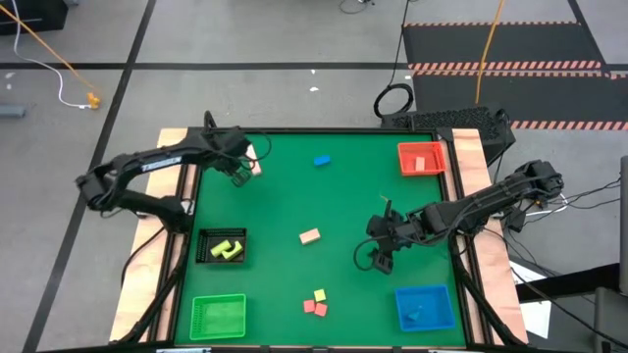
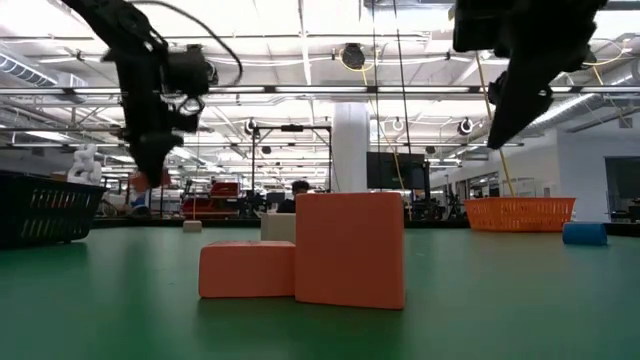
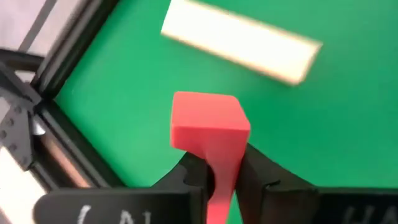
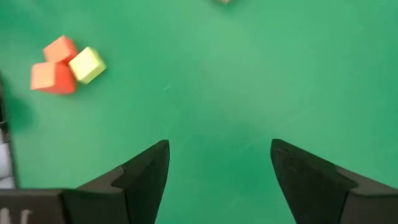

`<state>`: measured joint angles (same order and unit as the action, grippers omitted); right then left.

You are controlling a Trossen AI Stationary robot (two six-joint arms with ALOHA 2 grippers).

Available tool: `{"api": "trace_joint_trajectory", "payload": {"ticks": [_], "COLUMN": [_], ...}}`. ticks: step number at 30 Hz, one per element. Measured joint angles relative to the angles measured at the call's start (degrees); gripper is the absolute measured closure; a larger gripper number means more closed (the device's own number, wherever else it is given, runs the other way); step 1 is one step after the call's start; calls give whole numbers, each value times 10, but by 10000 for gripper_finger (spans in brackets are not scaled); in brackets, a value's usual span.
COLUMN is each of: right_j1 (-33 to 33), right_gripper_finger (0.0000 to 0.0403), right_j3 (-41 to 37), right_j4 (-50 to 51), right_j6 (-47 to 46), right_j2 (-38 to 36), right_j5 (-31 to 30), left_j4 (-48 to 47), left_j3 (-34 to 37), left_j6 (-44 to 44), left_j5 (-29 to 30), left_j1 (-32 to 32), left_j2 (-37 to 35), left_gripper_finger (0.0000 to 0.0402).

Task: Sort & place blocks by color
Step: Put the top orange wooden block into the green basket

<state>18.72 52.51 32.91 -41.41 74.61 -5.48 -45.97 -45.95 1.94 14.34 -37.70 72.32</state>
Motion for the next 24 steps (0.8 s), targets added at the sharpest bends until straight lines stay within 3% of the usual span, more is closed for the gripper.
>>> {"api": "trace_joint_trajectory", "payload": {"ticks": [9,12,18,24], "right_j1": [0,0,-8,-30], "right_gripper_finger": [133,133,133,133], "right_j3": [0,0,0,0], "right_j4": [-33,-62,-59,72], "right_j6": [94,106,52,-73], "right_j2": [0,0,0,0], "right_j5": [-196,-237,-243,-207], "left_j4": [71,99,157,214], "left_j3": [-1,-1,-1,-1], "left_j6": [86,136,232,342], "left_j5": [-28,-47,-93,-120], "left_j1": [116,170,318,487], "left_j2": [-128,-148,-153,-144], "left_gripper_finger": [358,358,358,358]}}
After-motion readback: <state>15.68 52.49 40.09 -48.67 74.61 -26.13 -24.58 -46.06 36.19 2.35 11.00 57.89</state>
